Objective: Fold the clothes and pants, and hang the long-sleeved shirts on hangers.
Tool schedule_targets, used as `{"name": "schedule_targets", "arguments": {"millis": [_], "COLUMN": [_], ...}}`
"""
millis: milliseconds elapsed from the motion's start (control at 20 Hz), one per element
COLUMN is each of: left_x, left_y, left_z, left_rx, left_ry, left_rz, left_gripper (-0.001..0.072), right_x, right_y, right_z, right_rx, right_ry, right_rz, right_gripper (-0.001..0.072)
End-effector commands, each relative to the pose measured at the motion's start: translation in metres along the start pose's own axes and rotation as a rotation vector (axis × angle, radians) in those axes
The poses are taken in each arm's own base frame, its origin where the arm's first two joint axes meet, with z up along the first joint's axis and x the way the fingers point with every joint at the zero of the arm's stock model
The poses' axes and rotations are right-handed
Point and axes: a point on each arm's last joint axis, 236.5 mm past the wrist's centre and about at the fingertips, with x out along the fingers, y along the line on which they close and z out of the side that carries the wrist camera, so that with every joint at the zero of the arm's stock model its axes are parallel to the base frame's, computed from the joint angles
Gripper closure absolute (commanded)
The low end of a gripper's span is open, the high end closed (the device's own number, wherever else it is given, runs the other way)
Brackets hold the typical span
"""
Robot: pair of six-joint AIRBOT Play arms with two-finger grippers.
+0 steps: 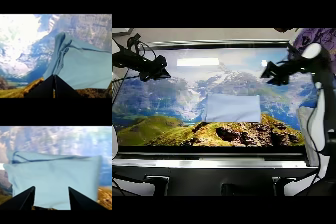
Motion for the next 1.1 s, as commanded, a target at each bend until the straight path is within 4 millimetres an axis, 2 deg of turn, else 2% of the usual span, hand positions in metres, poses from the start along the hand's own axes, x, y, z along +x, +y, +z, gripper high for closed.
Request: {"name": "schedule_targets", "arguments": {"millis": [0, 150, 250, 400, 500, 750, 850, 900, 950, 1050], "left_x": [0.000, 0.000, 0.000, 0.000, 0.000, 0.000, 0.000, 0.000, 0.000, 0.000], "left_y": [0.000, 0.000, 0.000, 0.000, 0.000, 0.000, 0.000, 0.000, 0.000, 0.000], "left_z": [0.000, 0.000, 0.000, 0.000, 0.000, 0.000, 0.000, 0.000, 0.000, 0.000], "left_rx": [0.002, 0.002, 0.002, 0.002, 0.001, -0.001, -0.001, -0.001, -0.001, -0.001], "left_ry": [-0.002, -0.002, -0.002, -0.001, -0.002, -0.001, -0.001, -0.001, -0.001, -0.001], "left_rz": [0.000, 0.000, 0.000, 0.001, 0.000, 0.000, 0.000, 0.000, 0.000, 0.000], "left_gripper": [0.0690, 0.0690, 0.0689, 0.0690, 0.0689, 0.0690, 0.0690, 0.0690, 0.0689, 0.0690], "right_x": [-0.026, 0.009, 0.039, 0.072, 0.088, 0.126, 0.142, 0.147, 0.150, 0.143], "right_y": [-0.074, -0.104, -0.110, -0.113, -0.112, -0.094, -0.087, -0.081, -0.075, -0.060], "right_z": [-0.016, -0.046, -0.064, -0.082, -0.091, -0.101, -0.111, -0.115, -0.115, -0.101], "right_rx": [0.107, 0.151, 0.157, 0.165, 0.161, 0.116, 0.113, 0.112, 0.108, 0.100], "right_ry": [0.073, 0.141, 0.164, 0.163, 0.167, 0.170, 0.206, 0.219, 0.214, 0.175], "right_rz": [0.132, 0.178, 0.194, 0.213, 0.207, 0.191, 0.196, 0.208, 0.214, 0.256], "right_gripper": [0.0227, 0.0227, 0.0227, 0.0228, 0.0229, 0.0231, 0.0247, 0.0341, 0.0472, 0.0673]}}
